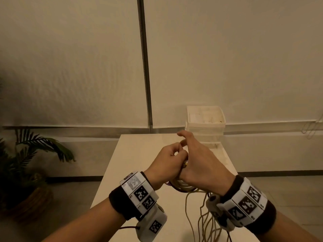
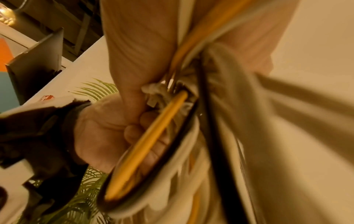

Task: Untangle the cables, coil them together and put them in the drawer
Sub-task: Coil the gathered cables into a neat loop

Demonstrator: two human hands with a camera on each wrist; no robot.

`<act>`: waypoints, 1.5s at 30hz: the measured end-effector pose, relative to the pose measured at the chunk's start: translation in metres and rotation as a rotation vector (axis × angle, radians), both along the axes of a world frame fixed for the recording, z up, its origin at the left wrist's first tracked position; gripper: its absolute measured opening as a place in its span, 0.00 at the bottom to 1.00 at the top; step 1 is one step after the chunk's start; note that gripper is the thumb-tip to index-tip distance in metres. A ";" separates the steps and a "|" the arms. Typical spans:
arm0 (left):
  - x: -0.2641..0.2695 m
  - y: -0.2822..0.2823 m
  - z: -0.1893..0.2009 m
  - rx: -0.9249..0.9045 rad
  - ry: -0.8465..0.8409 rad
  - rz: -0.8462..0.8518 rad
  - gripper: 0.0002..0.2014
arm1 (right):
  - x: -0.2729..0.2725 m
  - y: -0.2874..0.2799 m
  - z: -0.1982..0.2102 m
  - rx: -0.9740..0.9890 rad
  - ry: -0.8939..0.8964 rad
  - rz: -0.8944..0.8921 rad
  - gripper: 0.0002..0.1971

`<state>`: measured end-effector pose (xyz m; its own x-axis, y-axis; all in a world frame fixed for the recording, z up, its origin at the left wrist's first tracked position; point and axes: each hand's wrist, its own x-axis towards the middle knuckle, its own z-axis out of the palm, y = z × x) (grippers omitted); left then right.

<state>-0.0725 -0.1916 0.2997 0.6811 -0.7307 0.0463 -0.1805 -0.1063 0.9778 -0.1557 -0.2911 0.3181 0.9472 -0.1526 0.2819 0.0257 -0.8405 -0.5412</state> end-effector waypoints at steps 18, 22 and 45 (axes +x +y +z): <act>-0.020 0.007 -0.015 -0.026 0.305 -0.035 0.09 | -0.011 -0.014 -0.017 -0.681 -0.514 0.270 0.15; -0.024 0.006 -0.017 -0.082 0.427 0.004 0.10 | -0.014 -0.017 -0.018 -0.640 -0.605 0.356 0.22; -0.018 0.010 -0.012 -0.110 0.225 0.066 0.11 | -0.027 -0.042 -0.021 0.115 0.110 0.323 0.38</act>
<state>-0.0904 -0.1821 0.2878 0.7293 -0.6833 -0.0352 0.0468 -0.0014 0.9989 -0.1826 -0.3328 0.2975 0.9754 0.1350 0.1743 0.2168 -0.7322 -0.6457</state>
